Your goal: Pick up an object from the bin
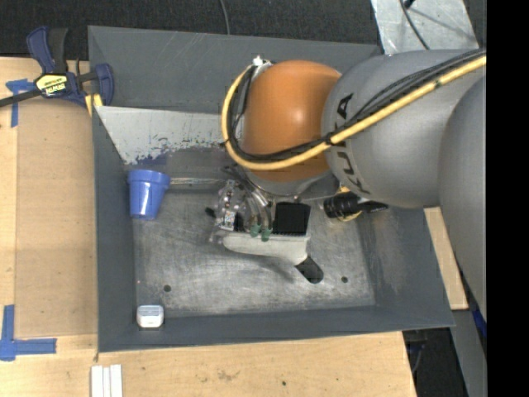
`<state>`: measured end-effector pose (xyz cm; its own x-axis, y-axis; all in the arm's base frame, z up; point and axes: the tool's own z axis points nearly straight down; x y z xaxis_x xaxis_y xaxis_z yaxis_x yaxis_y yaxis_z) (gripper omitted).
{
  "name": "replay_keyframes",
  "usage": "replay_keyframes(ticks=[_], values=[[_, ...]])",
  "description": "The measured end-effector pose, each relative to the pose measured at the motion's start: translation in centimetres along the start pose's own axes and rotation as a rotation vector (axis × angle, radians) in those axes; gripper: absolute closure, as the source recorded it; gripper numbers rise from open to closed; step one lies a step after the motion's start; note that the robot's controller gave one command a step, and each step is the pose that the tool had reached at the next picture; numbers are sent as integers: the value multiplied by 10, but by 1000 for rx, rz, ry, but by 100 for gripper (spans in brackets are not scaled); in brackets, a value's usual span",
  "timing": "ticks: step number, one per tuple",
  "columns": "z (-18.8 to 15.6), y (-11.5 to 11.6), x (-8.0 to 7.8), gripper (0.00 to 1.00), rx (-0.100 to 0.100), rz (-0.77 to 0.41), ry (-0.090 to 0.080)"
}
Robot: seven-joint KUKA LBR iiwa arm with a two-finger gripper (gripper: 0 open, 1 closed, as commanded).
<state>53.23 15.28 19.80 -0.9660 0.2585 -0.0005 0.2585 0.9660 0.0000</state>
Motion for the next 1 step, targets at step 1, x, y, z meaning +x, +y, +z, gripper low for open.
replay_keyframes(ticks=[1], values=[[-47,4,-4,100,2,18,5]])
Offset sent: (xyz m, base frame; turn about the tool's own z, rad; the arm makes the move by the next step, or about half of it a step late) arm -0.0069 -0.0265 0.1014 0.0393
